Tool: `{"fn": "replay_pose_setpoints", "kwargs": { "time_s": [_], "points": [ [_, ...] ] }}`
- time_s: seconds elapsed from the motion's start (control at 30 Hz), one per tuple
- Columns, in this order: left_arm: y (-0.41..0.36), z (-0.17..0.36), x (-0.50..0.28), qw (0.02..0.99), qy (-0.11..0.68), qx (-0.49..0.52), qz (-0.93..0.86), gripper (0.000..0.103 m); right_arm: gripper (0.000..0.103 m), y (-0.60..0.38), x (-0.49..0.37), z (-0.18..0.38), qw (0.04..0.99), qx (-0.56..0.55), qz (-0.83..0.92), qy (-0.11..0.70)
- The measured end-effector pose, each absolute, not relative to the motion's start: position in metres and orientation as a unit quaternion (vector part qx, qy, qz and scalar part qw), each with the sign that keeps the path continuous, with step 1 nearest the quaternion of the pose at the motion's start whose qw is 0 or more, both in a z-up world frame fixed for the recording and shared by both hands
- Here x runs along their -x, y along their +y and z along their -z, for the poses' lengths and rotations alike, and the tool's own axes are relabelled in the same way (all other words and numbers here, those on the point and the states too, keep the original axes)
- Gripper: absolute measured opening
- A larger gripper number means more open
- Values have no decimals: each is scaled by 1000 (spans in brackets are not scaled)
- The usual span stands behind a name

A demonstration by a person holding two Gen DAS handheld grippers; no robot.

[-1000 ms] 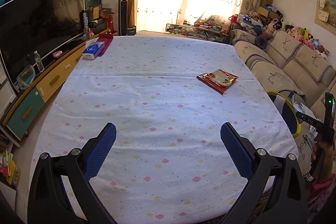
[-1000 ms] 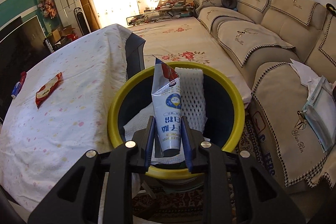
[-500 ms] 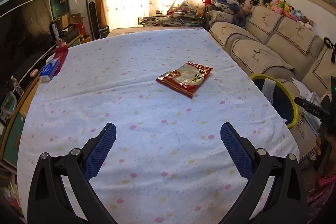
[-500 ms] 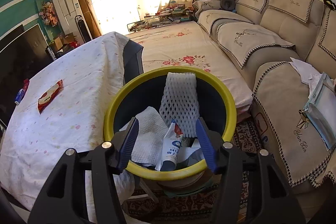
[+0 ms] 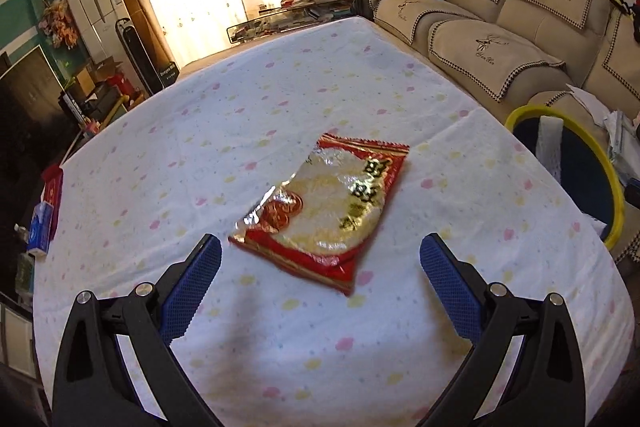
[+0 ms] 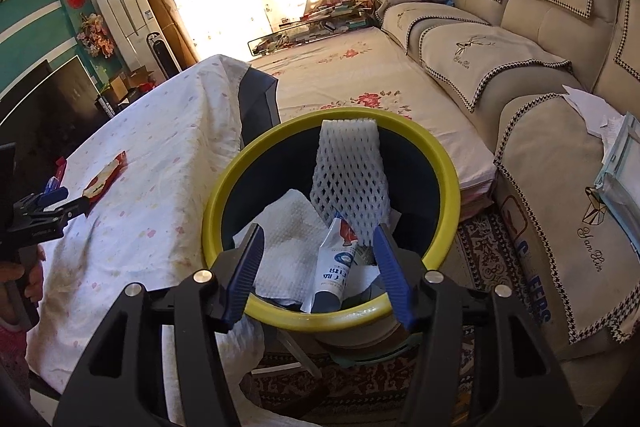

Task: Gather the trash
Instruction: 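Grasp the red snack wrapper with the left gripper, then carry the red wrapper over the yellow bin and open the left gripper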

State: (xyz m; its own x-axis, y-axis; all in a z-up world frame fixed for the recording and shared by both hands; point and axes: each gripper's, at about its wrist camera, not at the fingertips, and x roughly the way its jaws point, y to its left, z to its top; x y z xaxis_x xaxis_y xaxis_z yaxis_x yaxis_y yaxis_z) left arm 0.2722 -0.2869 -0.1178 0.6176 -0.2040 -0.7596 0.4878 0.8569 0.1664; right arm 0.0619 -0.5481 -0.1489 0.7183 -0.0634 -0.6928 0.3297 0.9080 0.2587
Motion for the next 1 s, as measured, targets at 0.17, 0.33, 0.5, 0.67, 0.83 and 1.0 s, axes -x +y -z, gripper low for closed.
{"fn": "replay_pose_setpoints", "kwargs": {
  "time_s": [0.17,0.33,0.5,0.67,0.83,1.0],
  "points": [
    [-295,127,-304,873,401,-209,182,98,54,-550,-65,156,904,-192,106,366],
    [-290,131,-319,863,419,-186,214,91,54,-551,-69,162,901,-196,103,373],
    [-286,131,-324,852,433,-150,253,69,54,-548,-71,165,899,-198,99,378],
    [-295,128,-304,854,409,-178,269,38,54,-545,-69,159,902,-195,97,373],
    [-306,123,-271,856,384,-222,265,25,54,-544,-62,153,904,-196,101,367],
    [-324,103,-236,852,369,-220,298,23,54,-547,-51,146,905,-198,111,360]
  ]
}}
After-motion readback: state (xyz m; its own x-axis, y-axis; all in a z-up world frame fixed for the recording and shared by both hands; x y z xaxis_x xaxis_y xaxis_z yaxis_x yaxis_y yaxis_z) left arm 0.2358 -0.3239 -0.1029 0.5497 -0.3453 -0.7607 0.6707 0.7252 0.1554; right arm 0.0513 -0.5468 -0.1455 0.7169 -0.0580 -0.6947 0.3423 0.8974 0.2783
